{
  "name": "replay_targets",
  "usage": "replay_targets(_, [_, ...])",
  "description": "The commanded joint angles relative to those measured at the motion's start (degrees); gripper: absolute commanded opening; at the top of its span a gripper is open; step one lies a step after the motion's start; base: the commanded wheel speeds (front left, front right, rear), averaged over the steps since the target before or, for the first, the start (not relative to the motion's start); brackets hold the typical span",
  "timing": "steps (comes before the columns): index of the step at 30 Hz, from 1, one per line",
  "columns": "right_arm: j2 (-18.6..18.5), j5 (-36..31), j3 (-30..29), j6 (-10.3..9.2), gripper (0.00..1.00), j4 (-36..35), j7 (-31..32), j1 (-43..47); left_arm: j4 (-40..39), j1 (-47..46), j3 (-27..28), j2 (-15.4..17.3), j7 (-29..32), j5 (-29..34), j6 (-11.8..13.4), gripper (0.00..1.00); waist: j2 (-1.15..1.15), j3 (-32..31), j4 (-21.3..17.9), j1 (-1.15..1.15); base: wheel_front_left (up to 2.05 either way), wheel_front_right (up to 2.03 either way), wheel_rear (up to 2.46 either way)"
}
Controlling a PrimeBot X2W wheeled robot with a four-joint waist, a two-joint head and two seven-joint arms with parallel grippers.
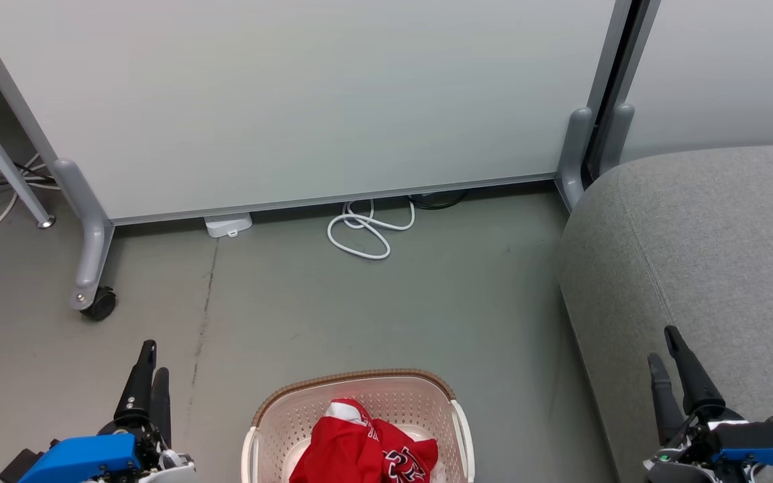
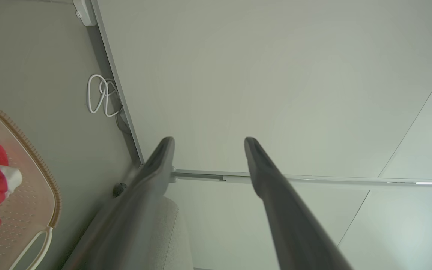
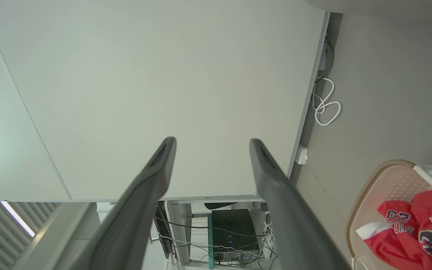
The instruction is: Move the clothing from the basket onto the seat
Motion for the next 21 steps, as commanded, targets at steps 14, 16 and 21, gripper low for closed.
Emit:
replay_targets(14, [-0.18,-8.23,3.11,0.06,1.00,-2.02,-4.49,-0.61,-2.79,-0.02,-2.62,0.34,-4.48,7.23,1.64,1.00,0.00,-0.41,-0.08,0.00,0.00,0.00,0.00])
replay_targets(16, [-0.18,-9.61,3.08,0.06,1.00,-2.10,-4.74,-0.56,-2.95,0.08,-2.81,0.35,-4.74,8.37,1.83,1.00,0.00,-0.44,-0.09,0.00,0.00,0.00,0.00])
replay_targets(21, [-0.20,-16.27,3.22,0.07,1.00,-2.54,-5.98,-0.26,-3.44,0.54,-3.63,0.38,-5.97,14.16,2.53,1.00,0.00,-0.57,-0.09,0.00,0.00,0.00,0.00])
